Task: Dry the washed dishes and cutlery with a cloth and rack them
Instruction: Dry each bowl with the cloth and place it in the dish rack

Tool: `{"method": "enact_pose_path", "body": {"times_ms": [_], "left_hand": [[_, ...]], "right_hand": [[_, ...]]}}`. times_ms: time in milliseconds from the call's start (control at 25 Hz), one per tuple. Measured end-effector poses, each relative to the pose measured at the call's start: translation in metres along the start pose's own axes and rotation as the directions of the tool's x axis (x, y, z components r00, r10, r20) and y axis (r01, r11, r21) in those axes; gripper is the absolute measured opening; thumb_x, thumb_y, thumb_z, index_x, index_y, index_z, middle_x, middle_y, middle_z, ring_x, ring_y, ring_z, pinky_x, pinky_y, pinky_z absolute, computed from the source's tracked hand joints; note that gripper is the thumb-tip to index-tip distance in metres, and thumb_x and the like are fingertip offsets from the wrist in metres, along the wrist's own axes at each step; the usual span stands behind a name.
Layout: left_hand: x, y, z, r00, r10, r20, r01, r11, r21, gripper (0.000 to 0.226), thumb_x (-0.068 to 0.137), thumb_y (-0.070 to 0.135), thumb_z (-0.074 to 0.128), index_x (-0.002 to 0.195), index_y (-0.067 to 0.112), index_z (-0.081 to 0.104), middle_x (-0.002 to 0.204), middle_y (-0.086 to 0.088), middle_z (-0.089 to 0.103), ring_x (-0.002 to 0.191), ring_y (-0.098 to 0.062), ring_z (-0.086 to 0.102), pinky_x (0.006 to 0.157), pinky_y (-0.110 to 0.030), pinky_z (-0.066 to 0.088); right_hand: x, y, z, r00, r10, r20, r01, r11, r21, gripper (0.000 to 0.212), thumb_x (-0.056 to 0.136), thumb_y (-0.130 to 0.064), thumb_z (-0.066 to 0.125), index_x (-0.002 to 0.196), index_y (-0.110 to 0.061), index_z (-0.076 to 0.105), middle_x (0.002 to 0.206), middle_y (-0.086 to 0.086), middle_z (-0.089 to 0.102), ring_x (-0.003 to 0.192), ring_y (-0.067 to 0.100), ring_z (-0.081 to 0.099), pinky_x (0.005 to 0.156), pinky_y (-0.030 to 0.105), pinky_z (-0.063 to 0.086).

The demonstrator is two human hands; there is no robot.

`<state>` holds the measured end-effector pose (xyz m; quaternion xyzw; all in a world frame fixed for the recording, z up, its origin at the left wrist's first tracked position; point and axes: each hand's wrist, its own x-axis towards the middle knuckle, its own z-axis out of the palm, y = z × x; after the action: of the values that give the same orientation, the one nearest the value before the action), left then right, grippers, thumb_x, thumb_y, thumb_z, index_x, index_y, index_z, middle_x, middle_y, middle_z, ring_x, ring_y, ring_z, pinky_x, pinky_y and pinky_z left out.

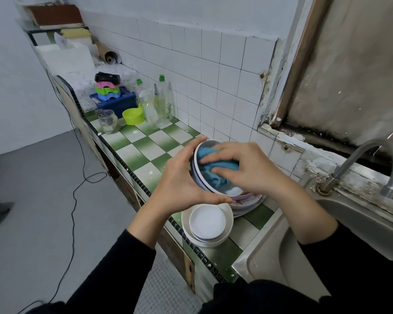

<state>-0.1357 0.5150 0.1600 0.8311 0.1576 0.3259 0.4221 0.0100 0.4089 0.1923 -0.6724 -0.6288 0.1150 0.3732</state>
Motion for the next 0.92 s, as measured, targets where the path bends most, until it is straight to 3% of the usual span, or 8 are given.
{"method": "enact_pose_path", "body": {"times_ms": [120,280,400,560,640,760,840,920], "left_hand": [[-0.004,-0.003,-0.003,1.0,-0.027,-0.002,0.027,1.0,0.005,0.115,0.032,0.051,0.09,0.136,0.025,0.047,0.117,0.016,0.062,0.108,-0.002,0.059,0.093,-0.035,0.052],[-0.009,-0.003,0.004,0.999,-0.03,0.015,0.03,1.0,0.003,0.113,0.035,0.047,0.092,0.136,0.027,0.046,0.117,0.015,0.063,0.109,-0.006,0.06,0.092,-0.037,0.053],[-0.01,-0.004,0.003,0.999,-0.041,0.025,0.041,0.999,-0.01,0.111,0.035,0.044,0.094,0.134,0.031,0.047,0.114,0.017,0.063,0.108,-0.005,0.061,0.09,-0.038,0.054],[-0.011,-0.002,0.005,0.999,-0.045,0.023,0.045,0.999,-0.007,0.111,0.035,0.046,0.093,0.134,0.026,0.048,0.115,0.017,0.064,0.108,-0.003,0.061,0.091,-0.037,0.054],[-0.01,-0.001,0.006,0.999,-0.043,0.023,0.043,0.999,-0.008,0.112,0.035,0.047,0.092,0.135,0.024,0.048,0.117,0.017,0.064,0.109,-0.003,0.061,0.092,-0.038,0.054],[-0.007,-0.002,0.0,0.998,-0.063,0.0,0.063,0.998,-0.031,0.111,0.031,0.047,0.092,0.132,0.028,0.049,0.11,0.015,0.066,0.103,-0.005,0.063,0.09,-0.039,0.055],[-0.009,-0.003,-0.002,0.998,-0.066,-0.003,0.065,0.997,-0.031,0.11,0.03,0.047,0.092,0.13,0.031,0.05,0.11,0.016,0.065,0.102,-0.004,0.062,0.089,-0.035,0.054],[-0.013,-0.003,0.003,0.998,-0.067,0.005,0.067,0.997,-0.036,0.11,0.032,0.047,0.092,0.132,0.03,0.049,0.114,0.02,0.063,0.105,-0.002,0.061,0.09,-0.03,0.053]], "right_hand": [[-0.006,-0.001,-0.006,0.974,0.039,0.221,-0.03,0.999,-0.04,0.038,0.08,-0.007,0.066,0.099,-0.04,0.075,0.105,-0.018,0.068,0.1,0.005,0.062,0.095,0.031,0.048],[-0.004,0.004,-0.013,0.963,0.154,0.219,-0.148,0.988,-0.047,0.038,0.086,-0.001,0.06,0.105,-0.031,0.075,0.114,-0.01,0.065,0.11,0.009,0.058,0.103,0.035,0.044],[-0.011,0.002,-0.008,0.954,0.11,0.28,-0.096,0.993,-0.065,0.026,0.083,-0.022,0.074,0.108,-0.031,0.074,0.11,-0.014,0.065,0.106,0.006,0.058,0.1,0.031,0.044],[-0.01,0.008,0.005,0.993,0.101,0.057,-0.089,0.977,-0.196,0.031,0.08,-0.018,0.077,0.109,-0.029,0.074,0.112,-0.007,0.066,0.105,0.012,0.059,0.097,0.028,0.043],[-0.007,0.007,0.014,0.991,0.104,-0.083,-0.11,0.991,-0.082,0.032,0.079,-0.014,0.077,0.107,-0.03,0.074,0.105,-0.012,0.066,0.1,0.007,0.061,0.092,0.022,0.045],[-0.009,0.001,0.011,0.994,0.035,0.101,-0.051,0.986,0.159,0.031,0.077,-0.017,0.077,0.098,-0.039,0.075,0.095,-0.021,0.067,0.097,0.004,0.063,0.09,0.022,0.048],[-0.007,0.0,-0.007,0.958,0.01,0.287,-0.009,1.0,-0.002,0.027,0.078,-0.02,0.074,0.096,-0.039,0.075,0.099,-0.016,0.069,0.097,0.007,0.064,0.09,0.026,0.048],[-0.001,0.002,-0.016,0.933,0.079,0.35,0.057,0.931,-0.36,0.028,0.084,-0.017,0.069,0.105,-0.034,0.074,0.105,-0.01,0.064,0.102,0.014,0.06,0.091,0.029,0.045]]}}
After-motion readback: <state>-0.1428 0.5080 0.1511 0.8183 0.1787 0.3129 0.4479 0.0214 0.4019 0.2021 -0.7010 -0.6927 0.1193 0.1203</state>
